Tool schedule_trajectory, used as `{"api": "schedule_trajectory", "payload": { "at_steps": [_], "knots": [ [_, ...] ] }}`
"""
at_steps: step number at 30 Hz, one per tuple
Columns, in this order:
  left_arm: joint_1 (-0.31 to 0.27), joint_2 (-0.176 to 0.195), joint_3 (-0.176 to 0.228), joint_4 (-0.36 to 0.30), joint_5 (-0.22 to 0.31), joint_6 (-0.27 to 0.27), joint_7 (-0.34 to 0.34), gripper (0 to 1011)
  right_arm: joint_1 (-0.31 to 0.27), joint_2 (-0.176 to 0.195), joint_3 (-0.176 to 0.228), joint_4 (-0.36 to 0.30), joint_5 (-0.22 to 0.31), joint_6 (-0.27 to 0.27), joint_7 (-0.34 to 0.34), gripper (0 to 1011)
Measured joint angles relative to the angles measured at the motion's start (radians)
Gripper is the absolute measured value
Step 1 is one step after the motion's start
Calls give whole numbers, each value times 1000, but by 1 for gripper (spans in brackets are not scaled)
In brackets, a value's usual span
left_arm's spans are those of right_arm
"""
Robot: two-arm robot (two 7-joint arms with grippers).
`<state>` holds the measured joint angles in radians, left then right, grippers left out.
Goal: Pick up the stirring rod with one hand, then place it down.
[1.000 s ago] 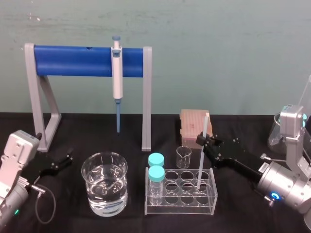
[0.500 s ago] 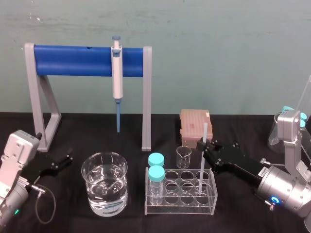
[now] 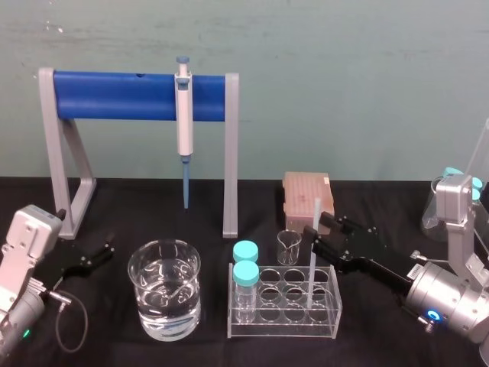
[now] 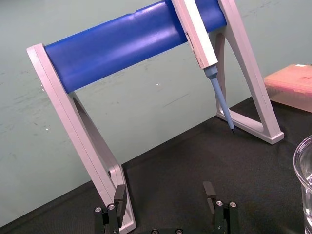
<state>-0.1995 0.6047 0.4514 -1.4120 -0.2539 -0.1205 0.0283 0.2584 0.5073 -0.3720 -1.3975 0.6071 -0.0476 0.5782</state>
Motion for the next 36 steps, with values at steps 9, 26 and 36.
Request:
{"api": "schedule_trajectory", "payload": {
  "at_steps": [9, 26, 36],
  "knots": [
    [0, 0, 0, 0, 0, 0, 0, 1005, -3, 1, 6, -1, -2, 0, -1, 788],
    [0, 0, 0, 0, 0, 0, 0, 1005, -58, 16, 51, -107, -62, 37, -167, 1004],
    [0, 0, 0, 0, 0, 0, 0, 1005, -151, -37, 123, -190, -234, 76, -516, 1004]
  ]
}}
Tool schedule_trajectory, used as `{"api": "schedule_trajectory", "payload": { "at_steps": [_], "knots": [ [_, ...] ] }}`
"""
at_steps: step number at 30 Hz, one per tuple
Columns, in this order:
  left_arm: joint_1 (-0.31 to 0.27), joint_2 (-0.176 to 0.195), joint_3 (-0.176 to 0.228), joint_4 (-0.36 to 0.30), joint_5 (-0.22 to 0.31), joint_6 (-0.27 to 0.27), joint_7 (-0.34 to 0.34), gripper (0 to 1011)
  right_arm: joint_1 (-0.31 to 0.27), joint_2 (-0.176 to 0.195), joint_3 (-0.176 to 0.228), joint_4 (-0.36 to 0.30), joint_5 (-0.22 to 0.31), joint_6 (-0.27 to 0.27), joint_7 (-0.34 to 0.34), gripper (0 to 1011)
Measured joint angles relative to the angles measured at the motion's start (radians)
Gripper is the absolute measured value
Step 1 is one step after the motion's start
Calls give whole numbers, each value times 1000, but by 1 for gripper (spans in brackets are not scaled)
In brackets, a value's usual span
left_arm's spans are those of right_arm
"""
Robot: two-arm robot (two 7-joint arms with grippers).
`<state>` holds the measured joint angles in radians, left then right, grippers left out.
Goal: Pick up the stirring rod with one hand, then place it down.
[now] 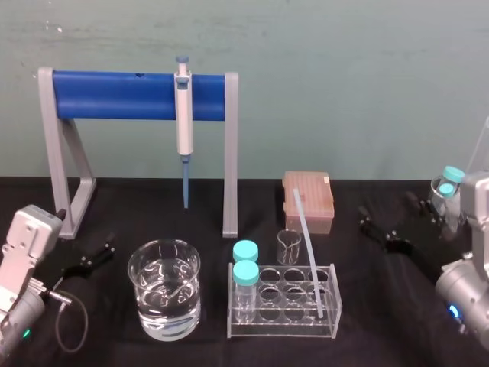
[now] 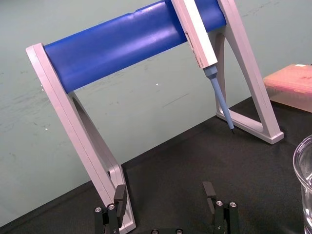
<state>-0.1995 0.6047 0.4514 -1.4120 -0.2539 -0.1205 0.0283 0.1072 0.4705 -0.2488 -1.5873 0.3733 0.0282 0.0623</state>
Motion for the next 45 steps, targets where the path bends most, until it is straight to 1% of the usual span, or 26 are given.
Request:
{"api": "schedule_trajectory", "payload": {
  "at_steps": [2, 6, 11, 45],
  "knots": [
    [0, 0, 0, 0, 0, 0, 0, 1005, -1, -18, 2, 24, -20, -21, -18, 1004],
    [0, 0, 0, 0, 0, 0, 0, 1004, 9, -44, -3, 72, -44, -61, -20, 1004],
    [0, 0, 0, 0, 0, 0, 0, 1005, 39, -75, -18, 144, -51, -92, 18, 1004],
    [0, 0, 0, 0, 0, 0, 0, 1005, 31, -68, -15, 126, -52, -86, 7, 1004]
  ]
}}
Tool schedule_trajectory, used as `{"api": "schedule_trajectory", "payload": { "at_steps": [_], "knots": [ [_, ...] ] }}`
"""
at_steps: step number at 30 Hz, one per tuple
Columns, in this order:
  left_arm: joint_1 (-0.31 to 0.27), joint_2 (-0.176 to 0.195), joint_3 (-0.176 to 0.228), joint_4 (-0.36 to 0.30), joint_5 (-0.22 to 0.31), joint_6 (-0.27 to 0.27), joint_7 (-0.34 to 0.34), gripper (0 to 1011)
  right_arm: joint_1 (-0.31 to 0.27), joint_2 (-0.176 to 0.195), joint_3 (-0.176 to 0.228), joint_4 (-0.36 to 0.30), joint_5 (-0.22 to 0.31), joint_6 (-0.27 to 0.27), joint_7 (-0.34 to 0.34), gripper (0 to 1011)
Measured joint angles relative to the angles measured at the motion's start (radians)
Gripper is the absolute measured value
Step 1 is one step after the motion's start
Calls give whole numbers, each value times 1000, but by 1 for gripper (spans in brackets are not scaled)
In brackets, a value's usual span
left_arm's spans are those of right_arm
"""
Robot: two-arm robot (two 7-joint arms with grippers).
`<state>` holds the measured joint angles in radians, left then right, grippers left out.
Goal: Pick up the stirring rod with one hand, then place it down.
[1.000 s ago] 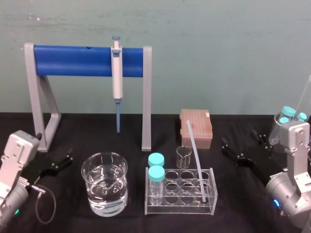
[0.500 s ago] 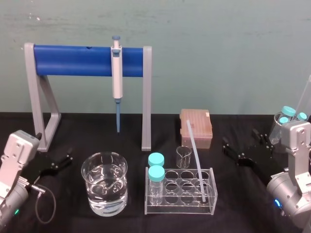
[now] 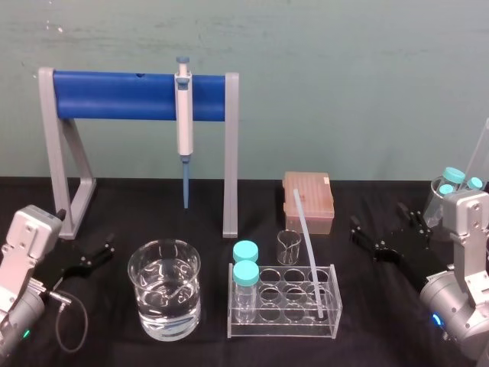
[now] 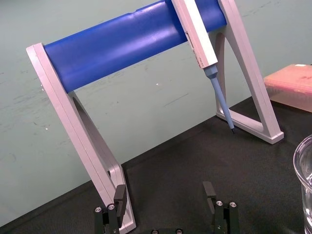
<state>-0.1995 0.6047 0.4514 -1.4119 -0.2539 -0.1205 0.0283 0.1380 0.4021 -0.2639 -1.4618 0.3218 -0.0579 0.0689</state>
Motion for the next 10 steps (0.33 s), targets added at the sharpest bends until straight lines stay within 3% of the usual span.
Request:
{"api": "schedule_trajectory", "payload": {
  "at_steps": [10],
  "knots": [
    [0, 0, 0, 0, 0, 0, 0, 1005, 0, 1, 0, -1, 0, 1, -1, 1004]
  ]
}}
